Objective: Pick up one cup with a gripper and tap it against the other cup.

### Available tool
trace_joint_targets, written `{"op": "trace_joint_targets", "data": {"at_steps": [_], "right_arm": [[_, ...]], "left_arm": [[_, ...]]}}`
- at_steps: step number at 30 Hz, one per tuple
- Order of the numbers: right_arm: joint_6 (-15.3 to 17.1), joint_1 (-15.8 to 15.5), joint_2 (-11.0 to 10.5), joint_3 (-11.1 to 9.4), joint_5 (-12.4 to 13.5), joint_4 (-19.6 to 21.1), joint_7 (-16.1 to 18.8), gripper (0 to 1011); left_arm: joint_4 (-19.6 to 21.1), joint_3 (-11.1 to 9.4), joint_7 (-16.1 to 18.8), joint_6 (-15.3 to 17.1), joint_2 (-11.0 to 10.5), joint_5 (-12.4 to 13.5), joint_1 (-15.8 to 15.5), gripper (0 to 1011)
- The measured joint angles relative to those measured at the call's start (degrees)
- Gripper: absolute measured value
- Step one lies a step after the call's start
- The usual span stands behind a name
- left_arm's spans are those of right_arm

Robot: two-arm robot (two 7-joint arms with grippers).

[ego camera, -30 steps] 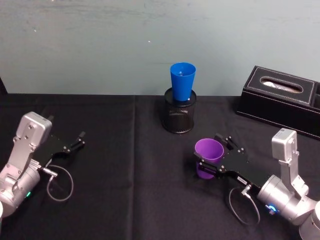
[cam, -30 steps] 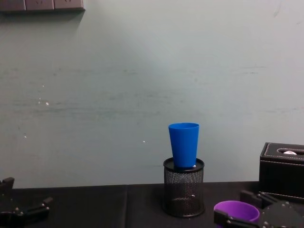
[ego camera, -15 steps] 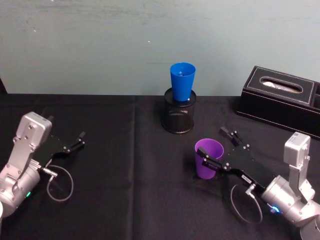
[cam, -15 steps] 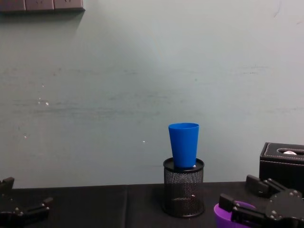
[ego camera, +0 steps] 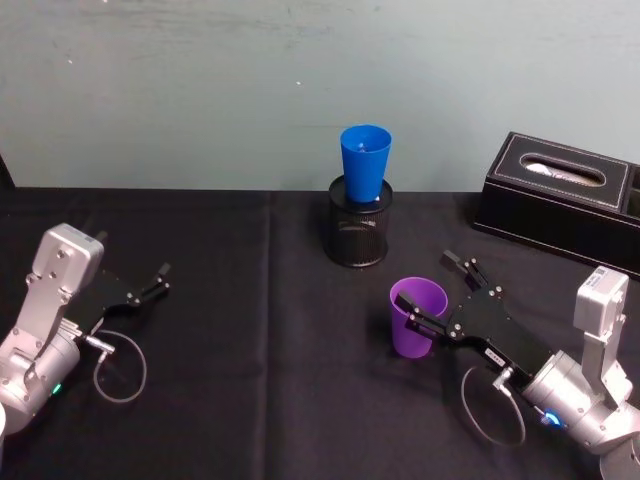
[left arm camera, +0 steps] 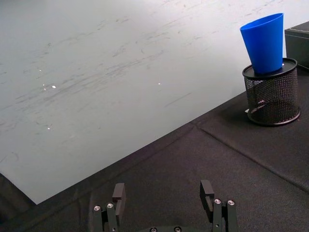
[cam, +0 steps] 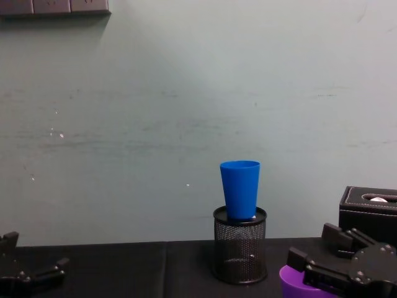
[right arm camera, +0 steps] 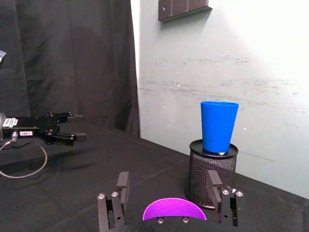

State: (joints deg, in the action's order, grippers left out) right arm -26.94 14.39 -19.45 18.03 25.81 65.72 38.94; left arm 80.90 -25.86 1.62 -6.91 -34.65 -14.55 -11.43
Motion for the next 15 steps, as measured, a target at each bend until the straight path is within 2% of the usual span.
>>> {"op": "trace_joint_targets", "data": {"at_steps": [15], "right_arm": [[0.0, 0.0, 0.0, 0.0, 0.0, 0.0, 0.0, 1003]], "left_arm": [[0.0, 0.0, 0.0, 0.0, 0.0, 0.0, 0.0, 1011]]}}
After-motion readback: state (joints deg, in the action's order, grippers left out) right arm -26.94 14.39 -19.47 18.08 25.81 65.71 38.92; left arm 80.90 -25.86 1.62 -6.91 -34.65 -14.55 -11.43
